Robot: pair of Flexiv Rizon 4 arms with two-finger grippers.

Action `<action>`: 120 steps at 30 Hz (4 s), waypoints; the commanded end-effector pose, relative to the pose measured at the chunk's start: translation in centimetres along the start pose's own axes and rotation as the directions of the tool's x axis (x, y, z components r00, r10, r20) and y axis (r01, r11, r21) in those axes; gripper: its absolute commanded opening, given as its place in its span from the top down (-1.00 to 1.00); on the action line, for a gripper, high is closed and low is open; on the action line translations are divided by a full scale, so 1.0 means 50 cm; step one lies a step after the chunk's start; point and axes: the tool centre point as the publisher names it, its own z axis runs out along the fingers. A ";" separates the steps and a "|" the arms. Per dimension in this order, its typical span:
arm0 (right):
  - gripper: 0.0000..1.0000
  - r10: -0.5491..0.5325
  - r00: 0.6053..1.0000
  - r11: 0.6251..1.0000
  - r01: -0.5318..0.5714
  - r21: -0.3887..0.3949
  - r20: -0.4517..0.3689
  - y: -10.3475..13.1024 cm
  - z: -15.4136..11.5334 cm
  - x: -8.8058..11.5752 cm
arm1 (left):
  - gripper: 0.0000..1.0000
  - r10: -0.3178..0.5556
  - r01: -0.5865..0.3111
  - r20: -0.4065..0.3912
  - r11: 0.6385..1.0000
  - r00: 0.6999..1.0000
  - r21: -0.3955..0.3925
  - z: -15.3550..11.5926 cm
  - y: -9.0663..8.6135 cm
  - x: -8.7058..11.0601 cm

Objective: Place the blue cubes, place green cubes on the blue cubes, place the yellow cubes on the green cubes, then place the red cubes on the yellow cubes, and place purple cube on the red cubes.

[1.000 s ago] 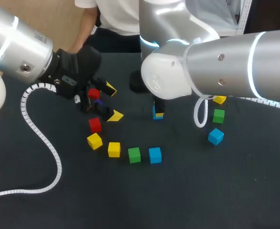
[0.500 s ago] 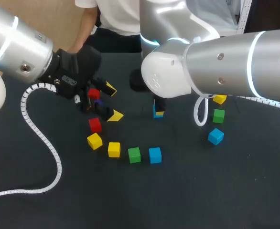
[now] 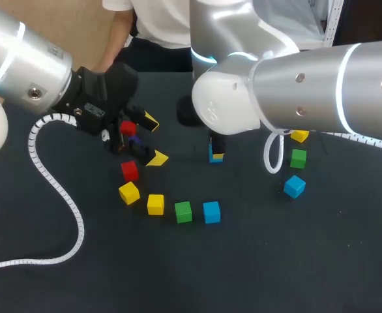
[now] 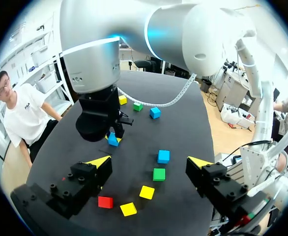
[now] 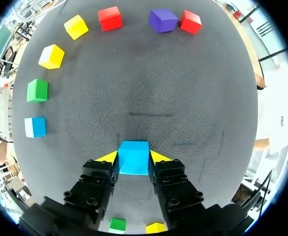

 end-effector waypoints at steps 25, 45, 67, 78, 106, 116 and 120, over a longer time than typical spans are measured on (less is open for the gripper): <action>-1.00 0.063 0.997 0.997 -0.065 0.051 0.044 0.000 -0.032 0.020 | -1.00 -0.001 0.001 -0.006 1.000 1.000 0.002 0.001 0.003 -0.002; 1.00 0.097 0.990 0.991 -0.106 0.079 0.102 0.040 -0.059 0.080 | -1.00 -0.001 0.001 -0.006 1.000 1.000 0.002 0.001 0.003 -0.002; 1.00 0.078 0.993 0.995 -0.082 0.049 0.094 0.008 -0.037 0.057 | -1.00 -0.001 0.001 -0.006 1.000 1.000 0.002 0.001 0.003 -0.002; 1.00 0.098 0.991 0.995 -0.101 0.022 0.088 0.008 -0.010 0.068 | -1.00 -0.001 0.001 -0.006 1.000 1.000 0.002 0.001 0.003 -0.002; 1.00 0.103 0.990 0.994 -0.105 0.009 0.095 0.021 0.001 0.060 | -1.00 -0.001 0.001 -0.006 1.000 1.000 0.002 0.001 0.003 -0.002; 1.00 0.102 0.989 0.995 -0.103 0.004 0.106 0.027 0.002 0.053 | -1.00 -0.001 0.001 -0.006 1.000 1.000 0.002 0.001 0.003 -0.002; 1.00 0.100 0.989 0.995 -0.101 0.004 0.108 0.027 0.002 0.052 | -1.00 -0.001 0.001 -0.006 1.000 1.000 0.002 0.001 0.003 -0.002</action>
